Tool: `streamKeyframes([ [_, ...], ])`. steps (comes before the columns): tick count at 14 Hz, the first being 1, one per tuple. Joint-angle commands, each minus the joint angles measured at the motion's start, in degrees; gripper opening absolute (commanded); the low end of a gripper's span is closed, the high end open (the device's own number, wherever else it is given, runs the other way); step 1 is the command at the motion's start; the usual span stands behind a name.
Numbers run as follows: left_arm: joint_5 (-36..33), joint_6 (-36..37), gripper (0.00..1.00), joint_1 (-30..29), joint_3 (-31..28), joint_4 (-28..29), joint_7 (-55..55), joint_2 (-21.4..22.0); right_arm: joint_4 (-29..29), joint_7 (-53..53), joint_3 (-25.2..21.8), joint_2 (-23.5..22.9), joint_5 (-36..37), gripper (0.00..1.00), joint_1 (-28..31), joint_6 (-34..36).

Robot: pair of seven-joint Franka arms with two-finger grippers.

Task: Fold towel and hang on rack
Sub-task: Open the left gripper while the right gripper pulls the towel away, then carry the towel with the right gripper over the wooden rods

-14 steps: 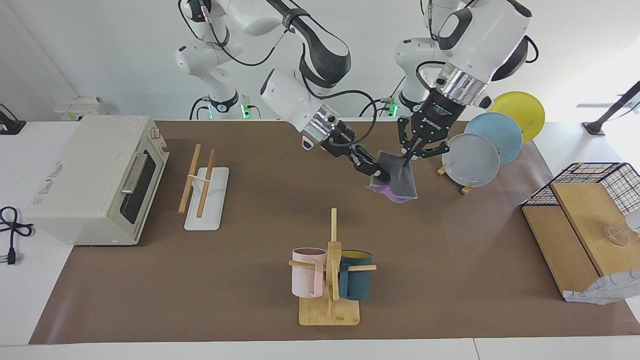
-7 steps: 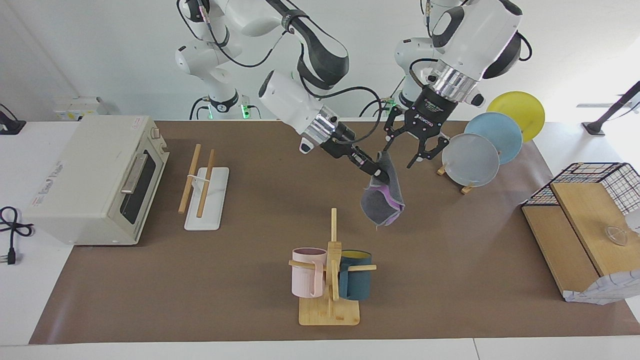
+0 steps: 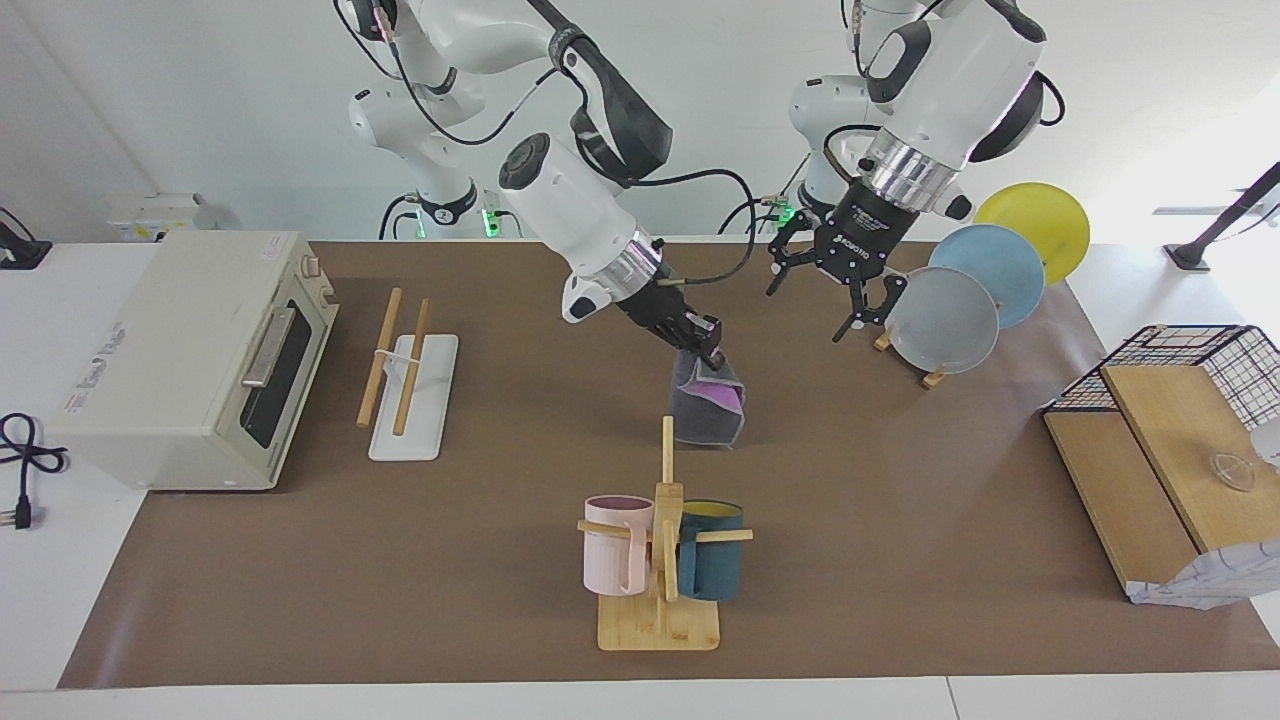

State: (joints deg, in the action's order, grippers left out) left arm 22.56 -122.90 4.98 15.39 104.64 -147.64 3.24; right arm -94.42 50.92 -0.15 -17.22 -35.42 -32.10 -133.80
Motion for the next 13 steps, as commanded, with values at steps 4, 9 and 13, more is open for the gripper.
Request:
streamKeyframes([
  [4, 0.03, -0.67, 1.0, -4.53, -0.36, 4.87, 12.62, 3.44, -4.1, -13.03, 0.24, 4.65, 10.71, 0.0, 9.84, 15.83],
  [9, 0.12, -0.32, 1.0, -9.28, -0.44, 6.71, 25.53, 4.32, -6.57, -25.76, 0.24, 7.2, 10.89, 0.0, 21.52, 27.07],
  [13, 0.12, -0.41, 1.0, -12.88, -0.53, 8.83, 37.84, 5.37, -10.15, -35.07, 0.15, 11.23, 12.37, 0.0, 30.23, 34.92],
])
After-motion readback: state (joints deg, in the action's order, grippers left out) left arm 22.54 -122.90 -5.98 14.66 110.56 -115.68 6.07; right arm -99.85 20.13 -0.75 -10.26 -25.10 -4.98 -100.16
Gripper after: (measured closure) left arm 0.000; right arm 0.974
